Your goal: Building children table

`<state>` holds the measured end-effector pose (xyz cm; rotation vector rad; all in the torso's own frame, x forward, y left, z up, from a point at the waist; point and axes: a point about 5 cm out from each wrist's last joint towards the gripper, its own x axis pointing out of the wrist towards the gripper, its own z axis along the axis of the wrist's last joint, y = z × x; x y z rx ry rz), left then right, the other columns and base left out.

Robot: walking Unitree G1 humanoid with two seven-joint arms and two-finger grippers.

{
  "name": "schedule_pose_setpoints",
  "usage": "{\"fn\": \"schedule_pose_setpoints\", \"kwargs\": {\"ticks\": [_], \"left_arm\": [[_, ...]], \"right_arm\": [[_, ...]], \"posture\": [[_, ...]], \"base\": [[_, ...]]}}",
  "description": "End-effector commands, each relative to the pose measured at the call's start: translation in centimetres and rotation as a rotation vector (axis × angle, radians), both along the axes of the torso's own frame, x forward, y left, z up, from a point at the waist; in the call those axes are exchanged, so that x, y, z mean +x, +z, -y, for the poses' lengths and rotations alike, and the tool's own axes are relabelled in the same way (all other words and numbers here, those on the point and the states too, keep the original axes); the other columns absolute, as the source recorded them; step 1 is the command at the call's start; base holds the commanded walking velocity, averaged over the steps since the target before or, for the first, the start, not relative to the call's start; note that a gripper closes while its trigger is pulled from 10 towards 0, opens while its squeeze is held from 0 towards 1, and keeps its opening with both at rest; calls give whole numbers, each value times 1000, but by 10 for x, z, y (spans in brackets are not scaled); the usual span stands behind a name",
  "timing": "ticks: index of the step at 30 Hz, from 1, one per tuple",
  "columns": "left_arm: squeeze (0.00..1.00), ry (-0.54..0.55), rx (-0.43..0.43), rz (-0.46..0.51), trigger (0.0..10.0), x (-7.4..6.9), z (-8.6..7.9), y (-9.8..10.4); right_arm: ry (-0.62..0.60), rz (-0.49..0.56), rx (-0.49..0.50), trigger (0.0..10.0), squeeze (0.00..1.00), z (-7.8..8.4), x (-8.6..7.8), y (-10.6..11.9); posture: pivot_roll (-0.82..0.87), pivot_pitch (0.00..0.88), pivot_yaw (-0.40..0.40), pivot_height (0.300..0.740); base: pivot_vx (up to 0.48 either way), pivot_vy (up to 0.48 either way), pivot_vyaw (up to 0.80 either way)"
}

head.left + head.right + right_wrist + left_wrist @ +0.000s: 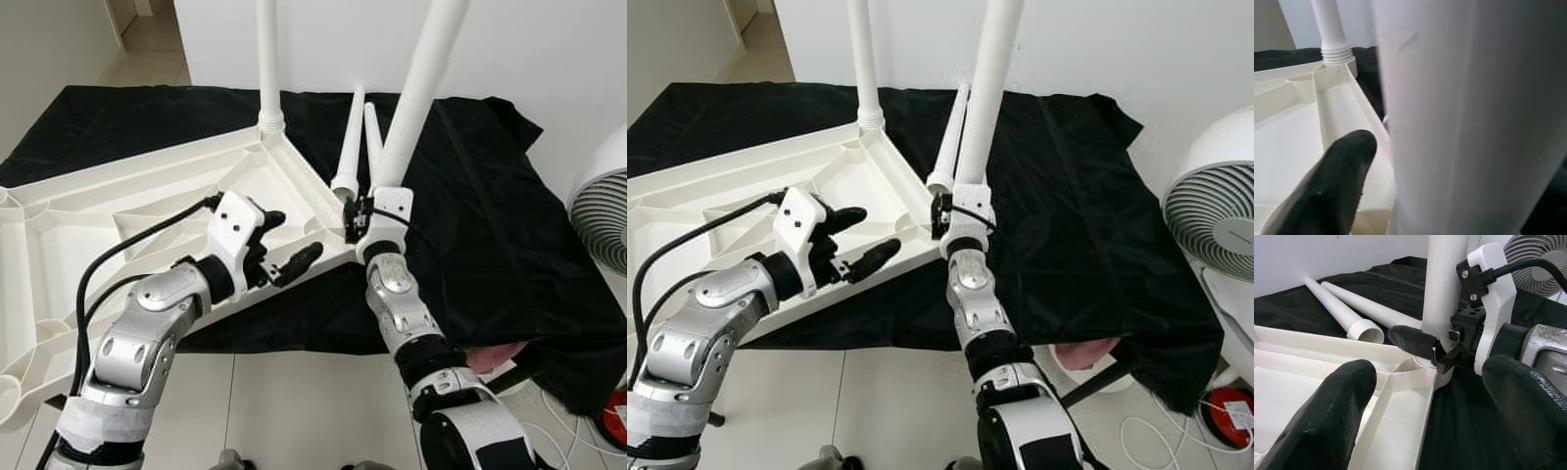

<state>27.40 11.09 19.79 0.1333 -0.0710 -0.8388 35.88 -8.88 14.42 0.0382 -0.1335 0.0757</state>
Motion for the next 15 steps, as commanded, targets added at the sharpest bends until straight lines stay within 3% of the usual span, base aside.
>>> {"fn": "schedule_pose_setpoints", "kwargs": {"ticks": [1, 4, 5, 15], "left_arm": [[0, 25, 3, 0, 10000, -1, 0, -1], [0, 18, 1, 1, 10000, -1, 3, -1], [0, 16, 0, 1, 10000, -1, 3, -1], [0, 11, 2, 3, 10000, -1, 3, 0]], "right_arm": [[13, -5, 7, 10000, 1000, 2, 0, -3], [76, 28, -12, 10000, 965, 9, 4, 5], [106, 36, -26, 10000, 0, 12, 5, 8], [250, 81, -85, 10000, 0, 30, 11, 22]], "posture": [[-44, 41, -3, 740], [-47, 41, -2, 740], [-48, 42, -1, 740], [-48, 47, 4, 740]], "base": [[0, 0, 0], [0, 0, 0], [0, 0, 0], [0, 0, 0]]}}
